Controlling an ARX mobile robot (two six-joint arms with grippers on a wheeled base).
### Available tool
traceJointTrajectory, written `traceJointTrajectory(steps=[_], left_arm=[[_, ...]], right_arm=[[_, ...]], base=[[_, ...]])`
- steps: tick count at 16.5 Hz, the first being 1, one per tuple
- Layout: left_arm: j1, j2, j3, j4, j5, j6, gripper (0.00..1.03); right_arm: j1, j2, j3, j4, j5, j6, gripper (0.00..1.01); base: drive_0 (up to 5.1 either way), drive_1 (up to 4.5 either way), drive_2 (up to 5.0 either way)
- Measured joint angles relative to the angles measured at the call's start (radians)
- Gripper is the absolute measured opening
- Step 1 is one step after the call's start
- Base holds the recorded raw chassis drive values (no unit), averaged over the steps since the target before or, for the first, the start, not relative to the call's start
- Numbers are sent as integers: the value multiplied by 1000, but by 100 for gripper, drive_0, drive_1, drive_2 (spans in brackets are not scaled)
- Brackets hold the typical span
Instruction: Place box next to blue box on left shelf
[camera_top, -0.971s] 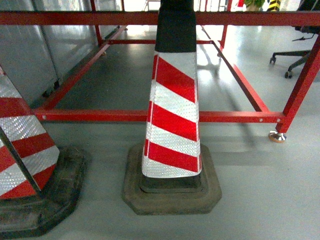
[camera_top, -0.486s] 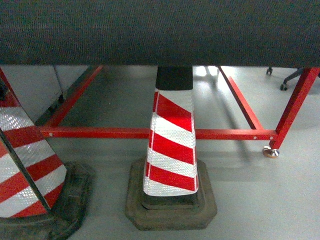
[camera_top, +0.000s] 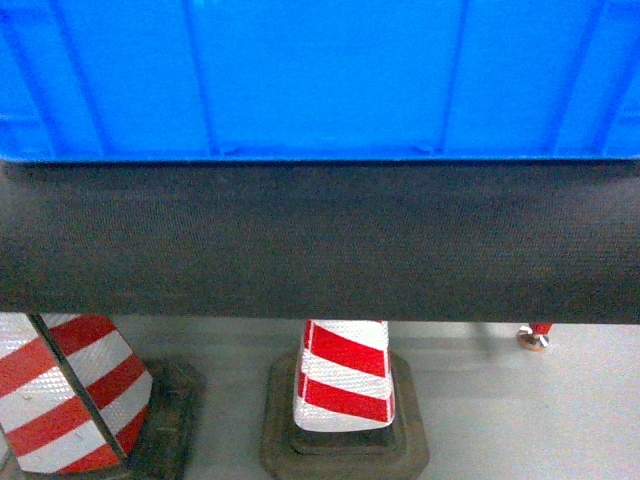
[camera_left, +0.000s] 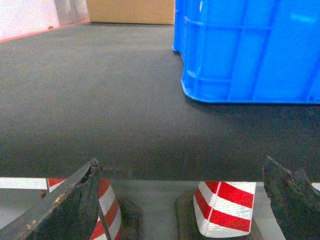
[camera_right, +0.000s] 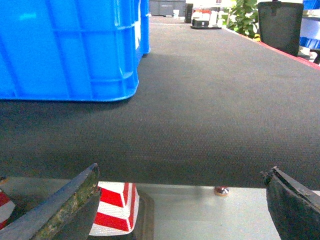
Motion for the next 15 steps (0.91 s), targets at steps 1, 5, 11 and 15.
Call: traceJointTrajectory(steps=[1,5,11,15], left_arm=[[0,0,0,0,-2,0,98],[0,0,0,0,-1,0,98],[0,0,0,5,-1,0,98],[0,0,0,0,-1,0,98]], right_arm=[[0,0,0,0,-1,0,98],[0,0,0,1,0,0,98],[0,0,0,4,0,0,98],[0,0,0,0,0,0,98]], base=[[0,0,0],[0,0,0],[0,0,0],[0,0,0]])
